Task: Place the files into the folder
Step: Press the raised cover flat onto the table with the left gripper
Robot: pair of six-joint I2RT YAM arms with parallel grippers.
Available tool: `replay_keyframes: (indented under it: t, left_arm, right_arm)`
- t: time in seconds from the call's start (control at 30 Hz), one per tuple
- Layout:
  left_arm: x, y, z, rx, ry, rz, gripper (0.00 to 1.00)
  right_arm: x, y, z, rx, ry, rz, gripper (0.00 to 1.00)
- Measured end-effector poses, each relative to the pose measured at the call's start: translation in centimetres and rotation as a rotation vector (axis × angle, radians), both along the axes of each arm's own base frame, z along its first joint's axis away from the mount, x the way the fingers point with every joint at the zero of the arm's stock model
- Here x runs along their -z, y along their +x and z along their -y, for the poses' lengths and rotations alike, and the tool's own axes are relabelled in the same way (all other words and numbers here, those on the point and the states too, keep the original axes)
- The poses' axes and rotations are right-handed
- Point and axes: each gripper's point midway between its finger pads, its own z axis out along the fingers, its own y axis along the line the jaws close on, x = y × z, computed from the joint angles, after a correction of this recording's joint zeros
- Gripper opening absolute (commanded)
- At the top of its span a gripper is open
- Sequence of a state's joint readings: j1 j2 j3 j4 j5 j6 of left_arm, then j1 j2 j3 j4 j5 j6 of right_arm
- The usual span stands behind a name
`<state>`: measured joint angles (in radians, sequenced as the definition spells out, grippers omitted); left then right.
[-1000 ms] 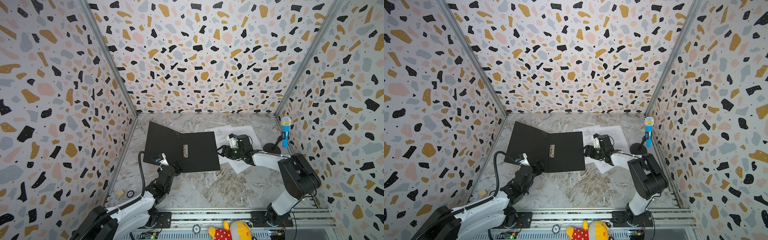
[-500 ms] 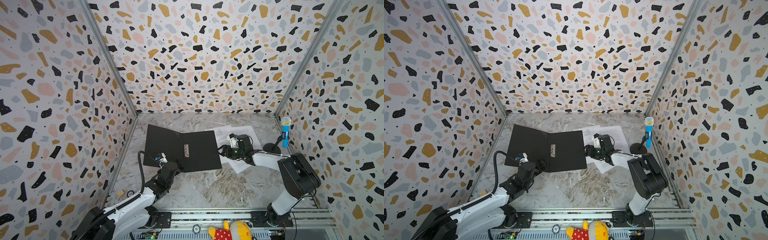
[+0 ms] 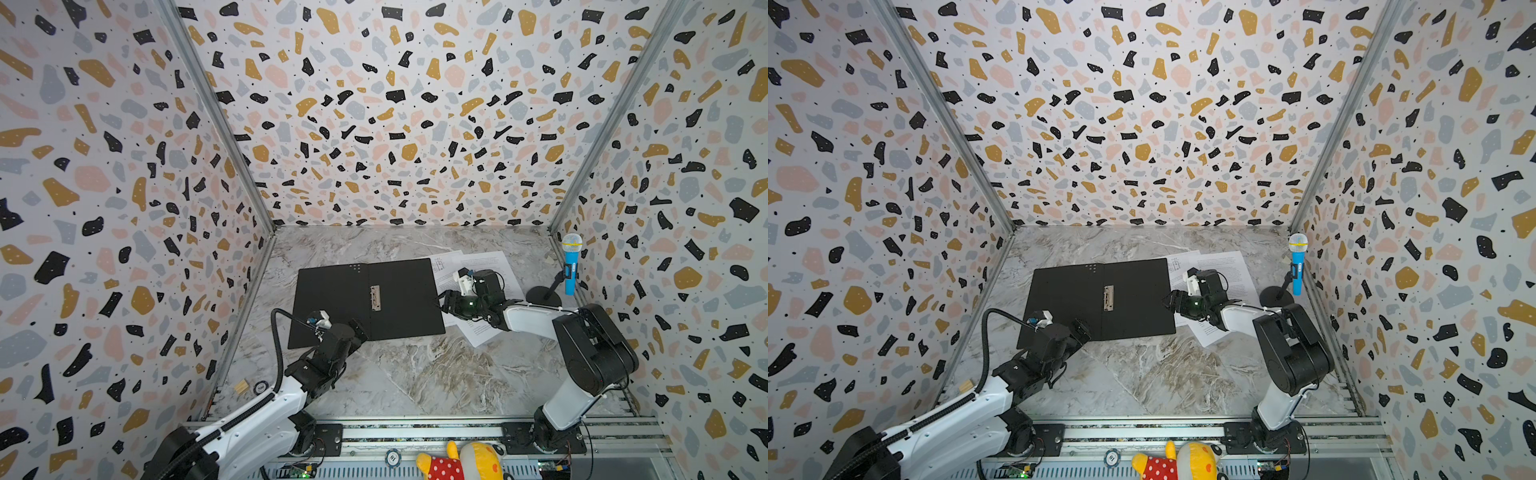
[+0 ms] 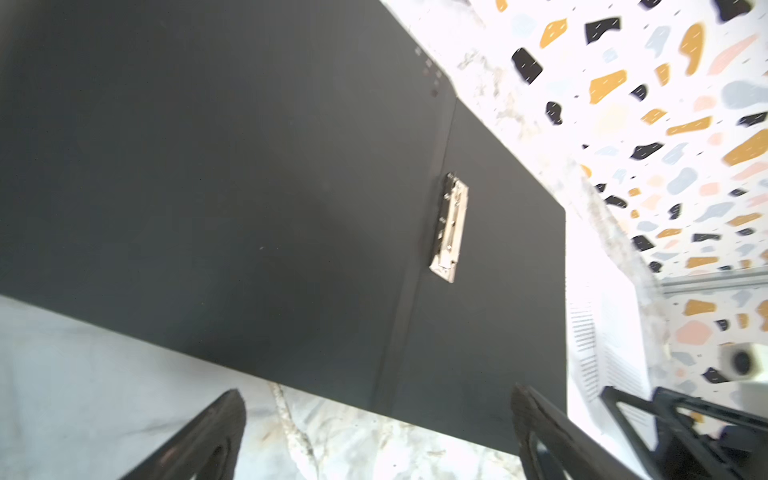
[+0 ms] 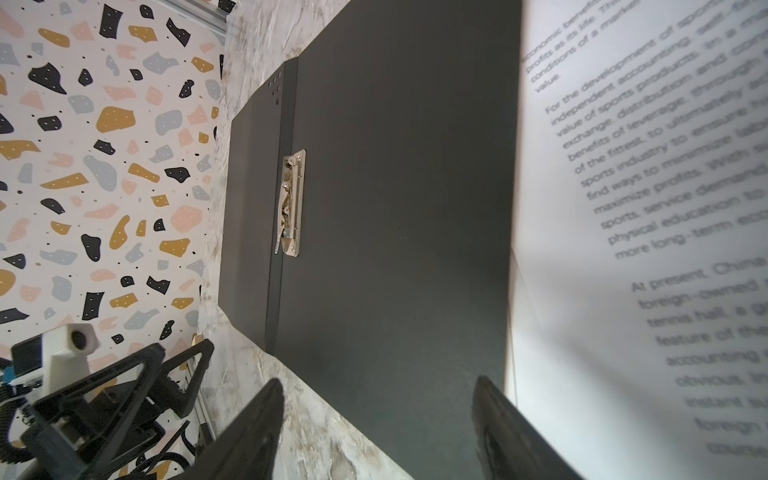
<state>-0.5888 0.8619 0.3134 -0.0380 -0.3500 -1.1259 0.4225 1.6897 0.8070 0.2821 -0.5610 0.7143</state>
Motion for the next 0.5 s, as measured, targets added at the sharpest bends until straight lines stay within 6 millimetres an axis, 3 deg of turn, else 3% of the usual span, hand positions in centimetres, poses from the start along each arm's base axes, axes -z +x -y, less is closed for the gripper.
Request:
replay_keyframes:
  t: [0.27, 0.5]
  left_arm:
    - [-2.4, 0.4, -0.6, -0.027, 0.001, 0.068, 1.0]
    - [-3.9, 3.6, -0.1, 0.005, 0.103, 0.063, 0.97]
  right_arm:
    - [-0.5, 0.0, -0.4, -0.006, 0.029, 0.0, 0.71]
    - [-1.1, -0.5, -1.6, -0.029, 0.057, -0.004, 0.68]
